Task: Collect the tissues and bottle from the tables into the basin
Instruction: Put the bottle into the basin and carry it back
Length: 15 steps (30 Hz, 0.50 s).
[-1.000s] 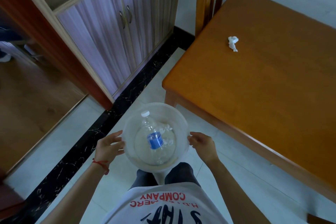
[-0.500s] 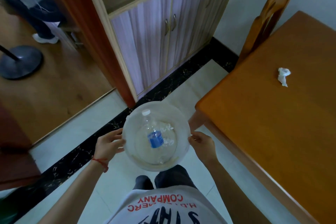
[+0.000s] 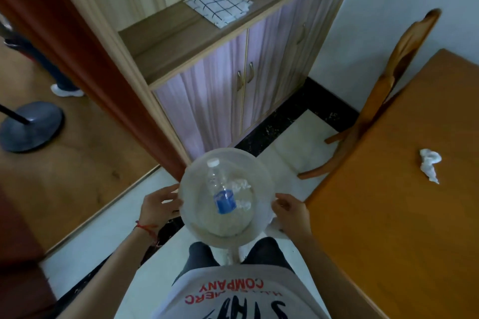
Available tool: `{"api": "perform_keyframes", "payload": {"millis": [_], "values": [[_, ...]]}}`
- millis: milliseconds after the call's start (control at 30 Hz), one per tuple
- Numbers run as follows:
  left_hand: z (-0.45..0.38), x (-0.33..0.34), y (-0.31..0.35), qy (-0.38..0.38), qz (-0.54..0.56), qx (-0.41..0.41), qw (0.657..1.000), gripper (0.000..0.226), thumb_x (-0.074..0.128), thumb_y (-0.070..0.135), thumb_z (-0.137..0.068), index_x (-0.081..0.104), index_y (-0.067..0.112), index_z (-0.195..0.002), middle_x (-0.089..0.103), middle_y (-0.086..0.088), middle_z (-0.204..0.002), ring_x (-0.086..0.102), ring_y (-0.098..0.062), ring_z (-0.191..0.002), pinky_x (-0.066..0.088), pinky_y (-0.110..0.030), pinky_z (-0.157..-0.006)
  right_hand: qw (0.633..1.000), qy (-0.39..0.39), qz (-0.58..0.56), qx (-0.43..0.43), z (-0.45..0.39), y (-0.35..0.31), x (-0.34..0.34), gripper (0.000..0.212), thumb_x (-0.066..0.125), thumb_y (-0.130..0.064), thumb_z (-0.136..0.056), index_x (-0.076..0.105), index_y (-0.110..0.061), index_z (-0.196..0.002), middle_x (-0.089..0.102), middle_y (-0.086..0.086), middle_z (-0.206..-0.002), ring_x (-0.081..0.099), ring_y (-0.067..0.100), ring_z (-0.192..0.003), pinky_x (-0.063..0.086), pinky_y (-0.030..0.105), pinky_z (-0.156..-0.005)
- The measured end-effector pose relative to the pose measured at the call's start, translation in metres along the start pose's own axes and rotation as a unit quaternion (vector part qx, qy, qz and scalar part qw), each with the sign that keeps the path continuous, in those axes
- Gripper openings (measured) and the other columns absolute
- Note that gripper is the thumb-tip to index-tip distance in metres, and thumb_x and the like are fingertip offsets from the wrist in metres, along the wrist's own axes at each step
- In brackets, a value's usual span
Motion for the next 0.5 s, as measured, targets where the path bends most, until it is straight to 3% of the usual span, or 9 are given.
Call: {"api": "perform_keyframes", "payload": {"millis": [100, 200, 300, 400, 500], "values": [[-0.032, 0.009, 0.023, -0.028, -0.014, 0.003, 0.999, 0.04, 0.051, -0.011, -0.082, 0.054, -0.003, -0.121, 0.061, -0.008, -0.081, 0.065, -0.019, -0.058, 0.055, -0.02, -0.048, 0.999, 0.025, -0.016, 0.013, -0.019, -0.01, -0.003, 0.03, 0.059, -0.013, -0.087, 0.06, -0.006, -0.116, 0.061, 0.006, -0.09, 0.053, 0.003, -0.069, 0.043, 0.001, -0.053], [-0.06, 0.027, 0.047, -0.062, -0.037, 0.008, 0.997, 0.046, 0.055, -0.016, -0.077, 0.055, 0.0, -0.12, 0.061, -0.005, -0.082, 0.063, -0.015, -0.06, 0.054, -0.016, -0.047, 0.997, 0.047, -0.044, 0.036, -0.036, -0.017, -0.006, 0.03, 0.06, -0.017, -0.087, 0.061, -0.009, -0.115, 0.065, 0.004, -0.092, 0.059, 0.014, -0.079, 0.043, 0.009, -0.062], [-0.091, 0.049, 0.069, -0.11, -0.053, 0.003, 0.993, 0.047, 0.053, -0.016, -0.079, 0.054, 0.006, -0.121, 0.062, -0.011, -0.089, 0.063, -0.021, -0.067, 0.055, -0.017, -0.048, 0.99, 0.082, -0.089, 0.077, -0.052, -0.022, -0.011, 0.03, 0.06, -0.02, -0.086, 0.062, -0.011, -0.114, 0.067, 0.003, -0.096, 0.062, 0.017, -0.086, 0.05, 0.026, -0.076], [-0.128, 0.069, 0.09, -0.135, -0.08, 0.001, 0.988, 0.04, 0.053, -0.014, -0.079, 0.058, 0.001, -0.116, 0.06, -0.019, -0.106, 0.059, -0.034, -0.082, 0.056, -0.024, -0.056, 0.984, 0.12, -0.096, 0.095, -0.064, -0.029, -0.015, 0.028, 0.059, -0.018, -0.087, 0.061, -0.01, -0.114, 0.064, -0.001, -0.092, 0.06, 0.016, -0.087, 0.048, 0.028, -0.081], [-0.153, 0.095, 0.116, -0.172, -0.137, 0.04, 0.975, 0.038, 0.056, -0.012, -0.078, 0.062, 0.008, -0.11, 0.069, -0.006, -0.087, 0.064, -0.013, -0.062, 0.054, -0.015, -0.051, 0.974, 0.161, -0.114, 0.113, -0.074, -0.034, -0.019, 0.027, 0.059, -0.018, -0.086, 0.063, -0.011, -0.112, 0.066, -0.004, -0.09, 0.063, 0.014, -0.088, 0.05, 0.029, -0.084]]}}
Point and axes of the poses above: each hand's wrist, its own z-axis away from the middle knuckle, its own x-axis out of the palm, y = z × x, the point moved 2 cm from there along -z, towards the middle knuckle
